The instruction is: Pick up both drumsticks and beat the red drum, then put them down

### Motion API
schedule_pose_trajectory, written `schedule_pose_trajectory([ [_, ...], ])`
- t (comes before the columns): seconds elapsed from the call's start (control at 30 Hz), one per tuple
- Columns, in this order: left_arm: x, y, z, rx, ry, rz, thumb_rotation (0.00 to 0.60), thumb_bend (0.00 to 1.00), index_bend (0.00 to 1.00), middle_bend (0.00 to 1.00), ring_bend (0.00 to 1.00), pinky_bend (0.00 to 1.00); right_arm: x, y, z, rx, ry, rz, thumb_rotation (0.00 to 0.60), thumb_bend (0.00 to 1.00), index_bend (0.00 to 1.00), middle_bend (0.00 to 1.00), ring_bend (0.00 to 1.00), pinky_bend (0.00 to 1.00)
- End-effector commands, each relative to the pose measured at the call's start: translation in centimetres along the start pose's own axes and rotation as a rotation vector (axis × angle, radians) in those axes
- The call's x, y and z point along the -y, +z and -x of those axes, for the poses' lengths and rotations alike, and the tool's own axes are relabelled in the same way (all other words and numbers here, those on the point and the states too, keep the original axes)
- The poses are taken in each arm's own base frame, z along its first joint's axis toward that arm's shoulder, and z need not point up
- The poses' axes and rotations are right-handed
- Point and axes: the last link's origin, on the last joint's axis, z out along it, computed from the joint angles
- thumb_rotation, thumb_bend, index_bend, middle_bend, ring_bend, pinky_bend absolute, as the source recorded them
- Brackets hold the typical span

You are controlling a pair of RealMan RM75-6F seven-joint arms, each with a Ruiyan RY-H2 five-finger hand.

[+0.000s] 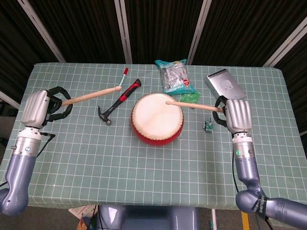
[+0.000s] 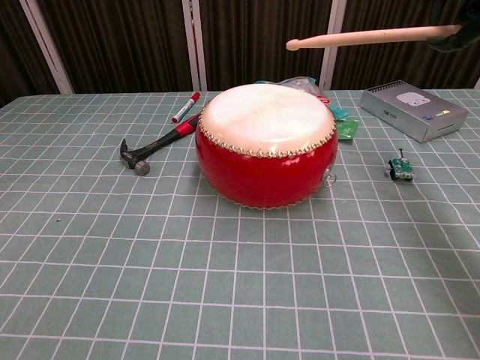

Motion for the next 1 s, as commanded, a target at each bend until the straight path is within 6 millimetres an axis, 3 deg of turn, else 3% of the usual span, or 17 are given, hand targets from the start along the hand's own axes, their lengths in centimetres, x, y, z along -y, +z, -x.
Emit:
schedule_pose_trajectory([
  [0.03, 0.3, 0.8, 1.0, 0.036, 0.039, -0.009, 0.6, 0.51, 0.79, 1.0, 1.0, 1.0, -0.6, -0.1, -0.2, -0.004, 0.002, 0.012, 0.6, 0.77, 0.9, 1.0, 1.0, 1.0],
  [0.3, 0.5, 3.6, 4.4, 0.11, 0.145, -0.015, 0.6, 0.51, 0.79, 1.0, 1.0, 1.0, -1.8, 0.4, -1.3, -0.048, 0.016, 0.036, 0.6, 0.77, 0.9, 1.0, 1.0, 1.0],
  [0.67, -1.3, 6.6, 8.2, 0.142, 0.18, 0.016, 0.6, 0.52, 0.79, 1.0, 1.0, 1.0, -3.1, 0.7, -2.0, -0.082, 0.03, 0.063, 0.6, 0.77, 0.9, 1.0, 1.0, 1.0],
  [1.0, -3.3, 7.7, 9.2, 0.094, 0.111, 0.07, 0.6, 0.52, 0.79, 1.0, 1.0, 1.0, -3.5, 0.8, -2.5, -0.095, 0.034, 0.073, 0.6, 0.77, 0.9, 1.0, 1.0, 1.0],
])
